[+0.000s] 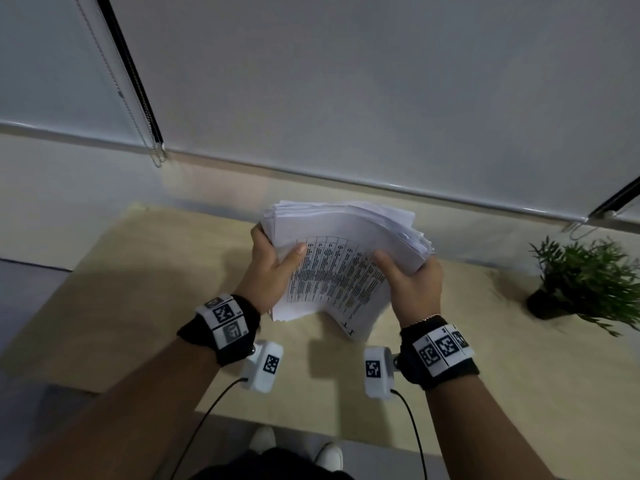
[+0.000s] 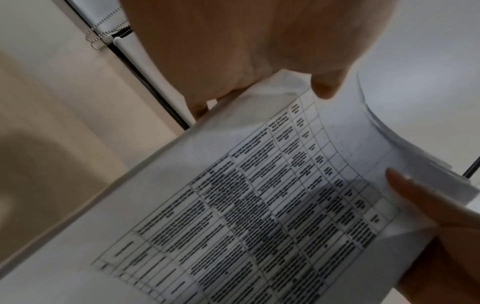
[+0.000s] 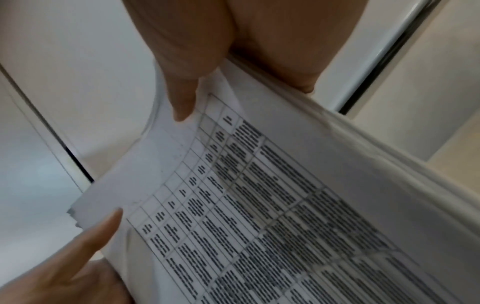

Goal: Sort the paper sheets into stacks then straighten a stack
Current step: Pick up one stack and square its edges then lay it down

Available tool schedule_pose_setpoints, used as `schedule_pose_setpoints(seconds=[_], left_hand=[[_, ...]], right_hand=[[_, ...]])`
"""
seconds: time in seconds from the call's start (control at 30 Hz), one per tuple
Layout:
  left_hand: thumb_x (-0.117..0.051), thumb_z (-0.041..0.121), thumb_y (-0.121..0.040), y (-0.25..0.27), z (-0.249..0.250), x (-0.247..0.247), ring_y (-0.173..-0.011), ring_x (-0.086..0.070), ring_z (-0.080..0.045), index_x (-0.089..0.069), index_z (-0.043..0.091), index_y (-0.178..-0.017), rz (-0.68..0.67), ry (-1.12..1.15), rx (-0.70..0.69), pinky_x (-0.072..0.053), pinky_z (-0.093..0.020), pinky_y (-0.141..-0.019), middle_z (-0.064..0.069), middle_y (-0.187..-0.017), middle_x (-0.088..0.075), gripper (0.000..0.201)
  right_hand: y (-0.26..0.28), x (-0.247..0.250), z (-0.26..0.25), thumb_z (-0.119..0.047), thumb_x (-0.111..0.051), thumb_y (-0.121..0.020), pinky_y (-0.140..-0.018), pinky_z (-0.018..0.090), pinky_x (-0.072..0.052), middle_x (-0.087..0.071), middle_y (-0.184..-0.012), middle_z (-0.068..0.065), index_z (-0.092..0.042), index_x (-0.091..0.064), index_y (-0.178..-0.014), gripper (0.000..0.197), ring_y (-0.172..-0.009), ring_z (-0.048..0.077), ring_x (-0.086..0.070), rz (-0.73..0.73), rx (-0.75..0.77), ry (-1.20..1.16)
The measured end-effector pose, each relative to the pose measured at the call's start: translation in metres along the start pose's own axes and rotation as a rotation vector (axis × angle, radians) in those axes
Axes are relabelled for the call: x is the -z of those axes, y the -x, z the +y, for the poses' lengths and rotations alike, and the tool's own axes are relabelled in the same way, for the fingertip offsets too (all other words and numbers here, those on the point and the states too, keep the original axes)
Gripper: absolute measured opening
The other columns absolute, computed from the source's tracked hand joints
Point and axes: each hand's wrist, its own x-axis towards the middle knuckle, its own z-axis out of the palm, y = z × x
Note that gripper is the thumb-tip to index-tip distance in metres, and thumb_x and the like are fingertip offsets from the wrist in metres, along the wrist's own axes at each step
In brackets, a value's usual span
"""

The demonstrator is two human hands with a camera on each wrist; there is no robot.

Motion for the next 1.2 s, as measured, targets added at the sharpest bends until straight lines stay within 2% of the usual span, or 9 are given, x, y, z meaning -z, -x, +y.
schedule_pose_setpoints(seconds=[0.13, 0.2, 0.37, 0.53, 0.67, 0.83, 1.0, 1.1, 1.2], left_hand=[[-0.056, 0.026, -0.093, -0.002, 0.027, -0.001, -0.120, -0.052, -0.010, -0.027, 0.037, -0.135, 0.115, 0.110, -0.139, -0.042, -0.023, -0.104, -0.006, -0.130, -0.046, 0.052], [-0.054, 0.022, -0.097, -0.005, 0.038, -0.002, -0.122, -0.046, 0.000, -0.033, 0.039, -0.136, 0.162, 0.015, -0.246, -0.036, -0.015, -0.105, -0.006, -0.130, -0.044, 0.048], [-0.060, 0.015, -0.096, -0.015, 0.048, -0.004, -0.105, -0.057, 0.001, -0.065, 0.017, -0.110, 0.317, -0.121, -0.362, -0.043, -0.015, -0.095, -0.008, -0.114, -0.062, 0.015], [-0.057, 0.011, -0.097, -0.021, 0.055, -0.006, -0.087, -0.056, 0.009, -0.060, 0.013, -0.097, 0.333, -0.120, -0.305, -0.041, -0.006, -0.082, 0.000, -0.095, -0.064, 0.003], [-0.058, 0.006, -0.095, -0.022, 0.062, -0.015, -0.076, -0.054, 0.008, -0.054, 0.008, -0.092, 0.359, -0.027, -0.238, -0.040, -0.005, -0.076, 0.009, -0.084, -0.058, 0.005], [-0.057, 0.005, -0.093, -0.027, 0.064, -0.014, -0.090, -0.059, -0.003, -0.061, 0.011, -0.099, 0.360, -0.031, -0.254, -0.044, -0.013, -0.084, 0.002, -0.096, -0.063, 0.010], [-0.062, 0.009, -0.091, -0.028, 0.060, -0.015, -0.096, -0.063, -0.004, -0.072, 0.019, -0.096, 0.333, -0.142, -0.312, -0.046, -0.012, -0.087, -0.001, -0.100, -0.068, 0.015], [-0.060, 0.010, -0.092, -0.030, 0.057, -0.015, -0.095, -0.064, -0.007, -0.072, 0.019, -0.095, 0.346, -0.118, -0.297, -0.047, -0.013, -0.085, -0.003, -0.100, -0.069, 0.015], [-0.063, 0.011, -0.092, -0.029, 0.059, -0.019, -0.092, -0.063, -0.005, -0.071, 0.017, -0.094, 0.340, -0.095, -0.286, -0.046, -0.010, -0.083, -0.004, -0.098, -0.069, 0.010]], right_hand=[[-0.005, -0.006, -0.017, -0.011, -0.075, -0.083, -0.085, 0.024, -0.055, -0.063, -0.112, 0.002, -0.020, -0.049, -0.130, 0.055, -0.107, 0.014, -0.064, 0.036, 0.144, -0.025], [-0.008, -0.009, -0.023, -0.016, -0.073, -0.085, -0.090, 0.024, -0.052, -0.062, -0.114, -0.005, -0.025, -0.054, -0.125, 0.045, -0.112, 0.013, -0.060, 0.052, 0.228, 0.034], [-0.016, -0.015, -0.030, -0.018, -0.071, -0.087, -0.078, 0.037, -0.059, -0.071, -0.093, 0.005, -0.019, -0.069, -0.098, 0.011, -0.086, 0.019, -0.069, 0.079, 0.372, 0.145], [-0.019, -0.011, -0.025, -0.015, -0.071, -0.081, -0.062, 0.031, -0.056, -0.068, -0.070, -0.007, -0.019, -0.071, -0.082, 0.004, -0.062, 0.006, -0.062, 0.228, 0.306, 0.250], [-0.016, -0.020, -0.033, -0.017, -0.073, -0.082, -0.064, 0.024, -0.053, -0.065, -0.079, -0.011, -0.023, -0.064, -0.094, 0.016, -0.067, 0.005, -0.062, 0.170, 0.314, 0.190], [-0.018, -0.017, -0.035, -0.021, -0.068, -0.089, -0.070, 0.008, -0.049, -0.063, -0.089, -0.012, -0.030, -0.063, -0.117, 0.030, -0.072, -0.007, -0.060, 0.159, 0.234, 0.220], [-0.020, -0.018, -0.035, -0.022, -0.068, -0.088, -0.064, 0.016, -0.052, -0.068, -0.081, -0.007, -0.021, -0.071, -0.092, 0.005, -0.071, -0.001, -0.062, 0.162, 0.266, 0.286], [-0.022, -0.015, -0.032, -0.013, -0.062, -0.087, -0.054, 0.015, -0.040, -0.059, -0.062, -0.011, -0.022, -0.064, -0.077, 0.013, -0.054, -0.002, -0.051, 0.262, 0.209, 0.281], [-0.019, -0.018, -0.033, -0.019, -0.066, -0.088, -0.055, 0.011, -0.041, -0.060, -0.067, -0.013, -0.024, -0.062, -0.078, 0.011, -0.058, -0.002, -0.053, 0.259, 0.213, 0.268]])
